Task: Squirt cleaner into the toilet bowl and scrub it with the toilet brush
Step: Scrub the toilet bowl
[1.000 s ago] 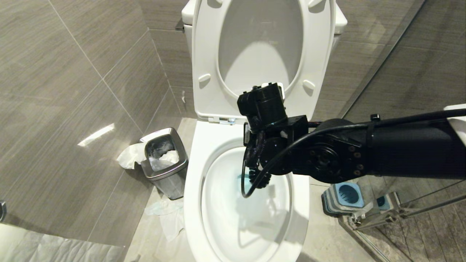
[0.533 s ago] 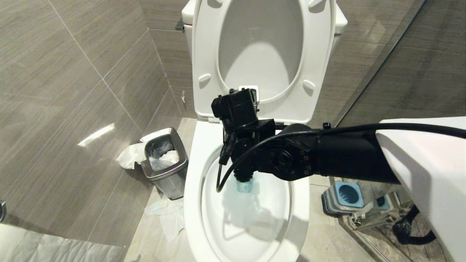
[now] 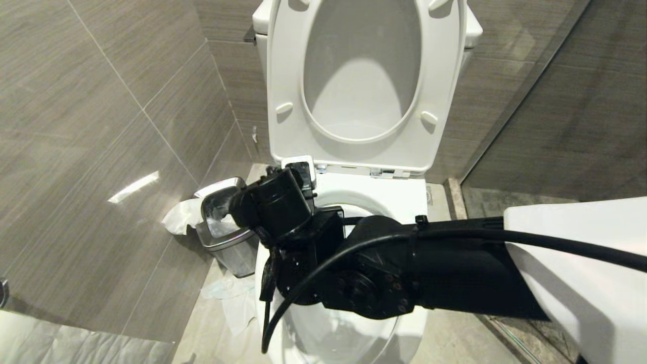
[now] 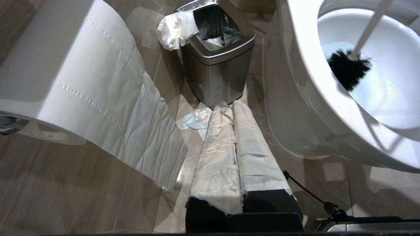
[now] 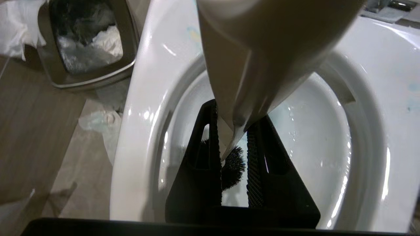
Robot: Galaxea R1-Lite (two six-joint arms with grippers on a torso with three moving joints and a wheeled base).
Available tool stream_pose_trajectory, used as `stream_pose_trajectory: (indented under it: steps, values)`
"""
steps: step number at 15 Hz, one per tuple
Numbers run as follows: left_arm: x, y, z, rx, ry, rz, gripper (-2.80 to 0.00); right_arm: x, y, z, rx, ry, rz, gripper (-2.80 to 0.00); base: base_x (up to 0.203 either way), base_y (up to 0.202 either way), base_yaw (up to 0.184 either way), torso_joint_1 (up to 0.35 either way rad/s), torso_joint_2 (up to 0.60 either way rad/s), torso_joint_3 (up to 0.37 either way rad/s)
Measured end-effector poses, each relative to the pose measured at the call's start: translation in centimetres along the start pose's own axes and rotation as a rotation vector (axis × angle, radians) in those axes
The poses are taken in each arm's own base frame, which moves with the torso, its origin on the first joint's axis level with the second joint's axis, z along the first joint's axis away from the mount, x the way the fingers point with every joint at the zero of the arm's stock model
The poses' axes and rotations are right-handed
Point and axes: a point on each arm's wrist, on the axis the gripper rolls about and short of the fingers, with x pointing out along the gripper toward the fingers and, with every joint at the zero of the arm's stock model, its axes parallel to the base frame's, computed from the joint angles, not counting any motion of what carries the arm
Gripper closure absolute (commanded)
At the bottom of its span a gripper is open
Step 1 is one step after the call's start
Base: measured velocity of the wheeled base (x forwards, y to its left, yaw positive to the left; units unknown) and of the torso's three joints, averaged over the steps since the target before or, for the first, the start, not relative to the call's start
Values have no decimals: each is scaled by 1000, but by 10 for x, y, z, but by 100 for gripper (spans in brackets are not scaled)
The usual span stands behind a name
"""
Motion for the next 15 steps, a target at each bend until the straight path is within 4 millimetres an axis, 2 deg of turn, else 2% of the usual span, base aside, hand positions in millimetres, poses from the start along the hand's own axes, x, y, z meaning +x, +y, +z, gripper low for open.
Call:
stream_pose_trajectory:
  steps: [3,8,11,15]
  values:
    - [0,0,0,0,0,0,0,-27,-13,-6,-38,27,9,0,0,0,0,0,0,0]
    - [0,0,0,0,0,0,0,-62,-64,-18,-100,84,-7,0,0,0,0,0,0,0]
    - [0,0,0,0,0,0,0,-59,-102,-11,-65,91,-77,0,0,0,0,0,0,0]
    - [0,0,0,0,0,0,0,-34,-134,11,33,45,-172,0,0,0,0,0,0,0]
